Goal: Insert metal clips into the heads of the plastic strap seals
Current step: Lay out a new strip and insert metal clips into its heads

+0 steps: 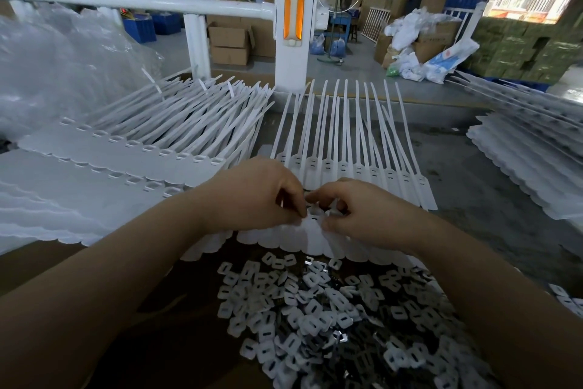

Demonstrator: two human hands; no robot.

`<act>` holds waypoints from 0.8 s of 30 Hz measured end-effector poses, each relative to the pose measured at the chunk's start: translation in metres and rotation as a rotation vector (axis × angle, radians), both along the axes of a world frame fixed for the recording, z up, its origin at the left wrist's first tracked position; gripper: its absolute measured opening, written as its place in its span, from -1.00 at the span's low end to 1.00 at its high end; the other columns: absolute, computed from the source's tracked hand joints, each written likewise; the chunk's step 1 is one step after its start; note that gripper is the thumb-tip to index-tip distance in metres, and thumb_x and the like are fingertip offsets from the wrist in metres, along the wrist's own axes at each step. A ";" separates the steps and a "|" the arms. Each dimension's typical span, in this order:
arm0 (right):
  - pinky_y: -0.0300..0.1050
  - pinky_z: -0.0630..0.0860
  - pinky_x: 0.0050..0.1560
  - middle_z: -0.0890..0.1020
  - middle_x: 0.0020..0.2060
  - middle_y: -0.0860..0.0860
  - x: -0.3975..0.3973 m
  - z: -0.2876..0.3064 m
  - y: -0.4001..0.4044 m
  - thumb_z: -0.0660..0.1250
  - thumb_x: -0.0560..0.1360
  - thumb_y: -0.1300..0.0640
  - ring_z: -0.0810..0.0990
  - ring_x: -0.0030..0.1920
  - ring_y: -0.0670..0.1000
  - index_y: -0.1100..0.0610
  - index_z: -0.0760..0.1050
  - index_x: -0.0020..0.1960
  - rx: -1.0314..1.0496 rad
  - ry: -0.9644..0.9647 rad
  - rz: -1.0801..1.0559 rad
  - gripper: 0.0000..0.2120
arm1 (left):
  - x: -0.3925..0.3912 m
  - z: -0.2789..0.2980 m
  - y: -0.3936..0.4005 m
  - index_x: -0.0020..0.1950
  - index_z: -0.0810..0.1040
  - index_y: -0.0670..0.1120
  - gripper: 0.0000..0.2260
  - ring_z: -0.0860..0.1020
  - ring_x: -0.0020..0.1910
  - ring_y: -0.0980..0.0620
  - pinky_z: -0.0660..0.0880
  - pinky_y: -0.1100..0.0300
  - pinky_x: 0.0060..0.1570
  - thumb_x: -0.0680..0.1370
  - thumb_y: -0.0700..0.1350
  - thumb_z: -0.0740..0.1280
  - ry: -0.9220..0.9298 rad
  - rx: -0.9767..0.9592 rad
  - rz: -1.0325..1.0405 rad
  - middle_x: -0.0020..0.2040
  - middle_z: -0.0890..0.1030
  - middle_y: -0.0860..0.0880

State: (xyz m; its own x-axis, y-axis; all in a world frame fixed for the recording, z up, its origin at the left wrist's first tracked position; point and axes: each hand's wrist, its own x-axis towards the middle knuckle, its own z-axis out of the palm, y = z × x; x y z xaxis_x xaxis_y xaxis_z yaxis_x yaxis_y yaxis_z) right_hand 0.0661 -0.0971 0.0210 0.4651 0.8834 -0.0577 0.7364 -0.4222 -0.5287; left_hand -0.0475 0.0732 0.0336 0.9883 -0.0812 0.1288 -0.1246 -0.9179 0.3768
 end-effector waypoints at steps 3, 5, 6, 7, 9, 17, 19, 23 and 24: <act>-0.42 0.39 -0.18 0.43 -0.02 -0.24 -0.001 0.001 0.000 0.34 0.55 0.03 0.47 -0.06 -0.27 -0.09 0.47 0.33 0.010 0.013 -0.001 -0.65 | -0.003 0.002 -0.007 -0.12 0.70 0.13 -0.89 0.58 -0.21 0.30 0.43 0.48 -0.18 0.41 -0.08 0.53 0.163 -0.179 -0.137 -0.20 0.65 0.24; -0.42 0.40 -0.16 0.44 0.01 -0.22 -0.001 0.001 0.000 0.33 0.55 0.03 0.48 -0.05 -0.27 -0.08 0.47 0.33 0.006 0.008 -0.004 -0.65 | -0.003 0.002 -0.010 -0.08 0.70 0.12 -0.87 0.57 -0.20 0.29 0.45 0.43 -0.15 0.41 -0.06 0.53 0.222 -0.156 -0.185 -0.17 0.65 0.24; -0.42 0.41 -0.15 0.44 0.03 -0.20 -0.001 0.001 0.000 0.33 0.55 0.04 0.48 -0.05 -0.27 -0.08 0.47 0.34 0.005 0.008 -0.005 -0.65 | -0.003 0.002 -0.011 -0.05 0.71 0.11 -0.85 0.57 -0.19 0.30 0.44 0.44 -0.13 0.41 -0.06 0.53 0.245 -0.147 -0.197 -0.17 0.65 0.26; -0.42 0.42 -0.14 0.45 0.04 -0.19 -0.001 0.001 0.000 0.33 0.55 0.04 0.48 -0.05 -0.26 -0.07 0.47 0.33 0.005 0.008 -0.005 -0.65 | -0.002 0.002 -0.012 -0.04 0.71 0.10 -0.84 0.57 -0.19 0.33 0.42 0.48 -0.11 0.41 -0.08 0.53 0.265 -0.148 -0.205 -0.18 0.64 0.29; -0.41 0.44 -0.13 0.46 0.06 -0.16 -0.002 0.001 0.000 0.32 0.56 0.04 0.49 -0.04 -0.25 -0.07 0.48 0.33 0.007 0.006 -0.002 -0.66 | -0.002 0.001 -0.013 -0.03 0.71 0.09 -0.83 0.56 -0.18 0.38 0.39 0.53 -0.10 0.41 -0.10 0.53 0.293 -0.152 -0.202 -0.19 0.62 0.33; -0.41 0.44 -0.11 0.47 0.03 -0.20 -0.001 0.001 0.000 0.34 0.54 0.04 0.49 -0.04 -0.26 -0.09 0.49 0.32 0.001 0.021 -0.003 -0.66 | -0.002 0.000 -0.013 -0.04 0.71 0.05 -0.91 0.62 -0.17 0.30 0.45 0.46 -0.10 0.48 -0.11 0.47 0.344 -0.225 -0.164 -0.14 0.69 0.21; -0.38 0.46 -0.09 0.54 0.03 -0.20 0.001 0.001 -0.001 0.36 0.54 0.05 0.52 -0.03 -0.26 -0.10 0.51 0.29 0.022 0.067 -0.017 -0.67 | -0.002 0.000 -0.009 -0.07 0.70 0.08 -0.92 0.62 -0.27 0.21 0.51 0.36 -0.23 0.50 -0.10 0.46 0.359 -0.298 -0.091 -0.19 0.70 0.10; -0.26 0.52 -0.02 0.64 0.02 -0.12 0.005 0.002 -0.003 0.35 0.53 0.16 0.60 -0.03 -0.21 -0.09 0.58 0.18 0.182 0.204 -0.122 -0.73 | -0.002 0.000 -0.002 -0.07 0.67 -0.06 -0.94 0.66 -0.27 0.13 0.51 0.37 -0.28 0.51 -0.20 0.44 0.268 -0.596 0.109 -0.22 0.71 -0.01; -0.25 0.54 -0.06 0.66 -0.03 -0.12 0.005 0.003 -0.003 0.35 0.53 0.18 0.61 -0.07 -0.21 -0.11 0.60 0.13 0.218 0.203 -0.146 -0.75 | -0.001 -0.001 -0.002 -0.06 0.68 -0.08 -0.94 0.67 -0.25 0.12 0.53 0.36 -0.26 0.51 -0.22 0.43 0.239 -0.665 0.155 -0.20 0.72 -0.02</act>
